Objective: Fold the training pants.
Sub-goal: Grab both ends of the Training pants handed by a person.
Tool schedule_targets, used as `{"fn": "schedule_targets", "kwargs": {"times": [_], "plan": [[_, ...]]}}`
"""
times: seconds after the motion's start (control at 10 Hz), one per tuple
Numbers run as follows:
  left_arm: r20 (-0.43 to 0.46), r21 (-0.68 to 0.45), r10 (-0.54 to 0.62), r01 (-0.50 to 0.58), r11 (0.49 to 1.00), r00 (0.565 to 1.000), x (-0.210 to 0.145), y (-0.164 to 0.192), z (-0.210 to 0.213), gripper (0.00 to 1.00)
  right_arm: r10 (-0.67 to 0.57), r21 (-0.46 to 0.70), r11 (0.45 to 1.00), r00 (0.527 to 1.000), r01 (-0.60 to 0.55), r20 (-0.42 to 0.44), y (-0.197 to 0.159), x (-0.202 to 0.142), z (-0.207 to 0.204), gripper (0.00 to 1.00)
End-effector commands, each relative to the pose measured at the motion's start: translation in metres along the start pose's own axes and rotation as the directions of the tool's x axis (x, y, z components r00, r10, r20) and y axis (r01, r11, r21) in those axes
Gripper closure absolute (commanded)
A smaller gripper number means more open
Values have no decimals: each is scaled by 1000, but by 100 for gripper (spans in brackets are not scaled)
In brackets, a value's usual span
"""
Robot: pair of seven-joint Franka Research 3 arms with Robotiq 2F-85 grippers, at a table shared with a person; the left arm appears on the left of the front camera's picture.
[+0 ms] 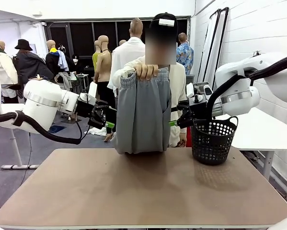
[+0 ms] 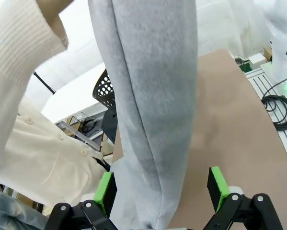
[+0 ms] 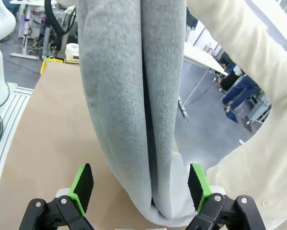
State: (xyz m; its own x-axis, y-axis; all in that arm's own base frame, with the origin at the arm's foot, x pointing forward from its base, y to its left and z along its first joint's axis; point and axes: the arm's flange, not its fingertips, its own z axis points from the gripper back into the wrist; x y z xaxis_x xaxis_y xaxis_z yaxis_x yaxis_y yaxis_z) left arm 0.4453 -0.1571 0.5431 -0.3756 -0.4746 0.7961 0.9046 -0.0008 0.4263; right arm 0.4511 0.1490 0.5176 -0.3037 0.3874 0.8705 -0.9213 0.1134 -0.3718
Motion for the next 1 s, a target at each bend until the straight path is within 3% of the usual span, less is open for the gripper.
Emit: {"fn": "schedule_targets", "kwargs": {"times": [0.0,0.4,0.7,0.8,0.9], "plan": [[59,51,-20,17,999,998,2,2,-8,0,28,-10,1000,998,-28,58,-3,4,-3,0],[115,96,-28,17,995,993,14,-3,-14,0,57,18,998,984,-61,170,-6,24,-2,0],[162,96,-32,17,995,986,26,-7,-16,0,62,43,996,976,-72,207,-7,34,-3,0],[216,87,-12,-7,996,976,29,-7,-14,0,58,48,996,977,-69,205,-6,34,-4,0],[126,70,-5,-4,998,992,27,-3,-18,0,48,53,997,985,-57,168,-6,36,-1,0]]}}
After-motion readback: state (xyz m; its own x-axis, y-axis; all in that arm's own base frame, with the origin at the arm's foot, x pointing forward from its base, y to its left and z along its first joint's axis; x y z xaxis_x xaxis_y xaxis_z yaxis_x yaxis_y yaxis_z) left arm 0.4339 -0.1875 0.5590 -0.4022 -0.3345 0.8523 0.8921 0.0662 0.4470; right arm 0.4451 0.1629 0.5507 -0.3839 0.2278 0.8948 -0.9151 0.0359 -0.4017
